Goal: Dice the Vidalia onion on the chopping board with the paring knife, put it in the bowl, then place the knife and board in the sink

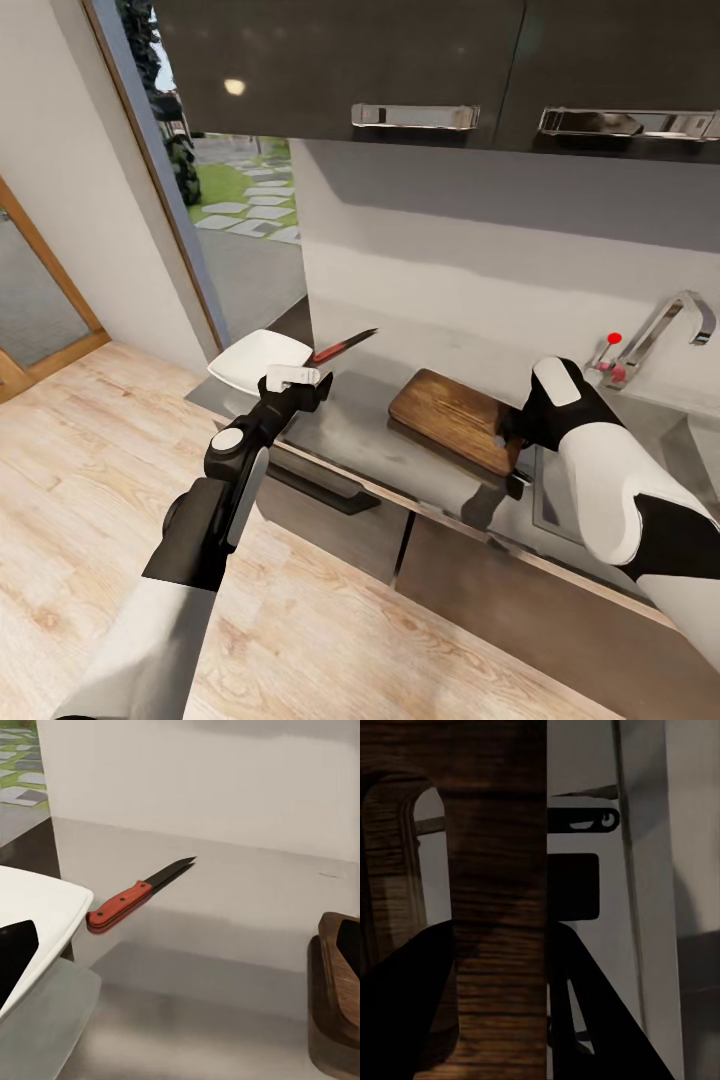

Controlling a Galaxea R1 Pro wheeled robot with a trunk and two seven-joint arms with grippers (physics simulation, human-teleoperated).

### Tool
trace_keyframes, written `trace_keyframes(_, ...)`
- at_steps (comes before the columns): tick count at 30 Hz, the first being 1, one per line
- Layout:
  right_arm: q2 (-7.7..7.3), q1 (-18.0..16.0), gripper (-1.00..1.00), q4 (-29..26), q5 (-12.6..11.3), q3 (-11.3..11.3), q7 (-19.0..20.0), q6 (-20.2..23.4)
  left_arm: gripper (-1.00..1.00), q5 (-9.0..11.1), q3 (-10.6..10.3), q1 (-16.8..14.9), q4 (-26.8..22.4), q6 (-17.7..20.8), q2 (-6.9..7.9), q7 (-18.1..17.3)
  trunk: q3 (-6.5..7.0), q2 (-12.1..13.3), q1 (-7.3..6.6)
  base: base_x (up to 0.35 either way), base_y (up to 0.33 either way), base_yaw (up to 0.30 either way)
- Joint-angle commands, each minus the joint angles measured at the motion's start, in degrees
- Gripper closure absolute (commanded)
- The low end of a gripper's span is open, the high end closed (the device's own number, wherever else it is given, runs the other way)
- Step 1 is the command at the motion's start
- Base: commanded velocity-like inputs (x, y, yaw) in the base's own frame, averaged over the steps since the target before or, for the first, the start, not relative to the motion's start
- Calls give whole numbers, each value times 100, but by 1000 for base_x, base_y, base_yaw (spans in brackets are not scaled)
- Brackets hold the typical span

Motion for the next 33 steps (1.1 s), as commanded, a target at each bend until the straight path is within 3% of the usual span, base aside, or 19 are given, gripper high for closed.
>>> trace_keyframes(1,0,-4,100,-6,-59,-9,-58,17,-100,-3,6,-4,-7,34,-3,-23,-11,-11,3,0,0,0)
trace_keyframes(33,0,-1,100,-6,-59,0,-58,17,-100,-3,7,-4,-7,34,-3,-23,-46,-11,3,-42,-7,0)
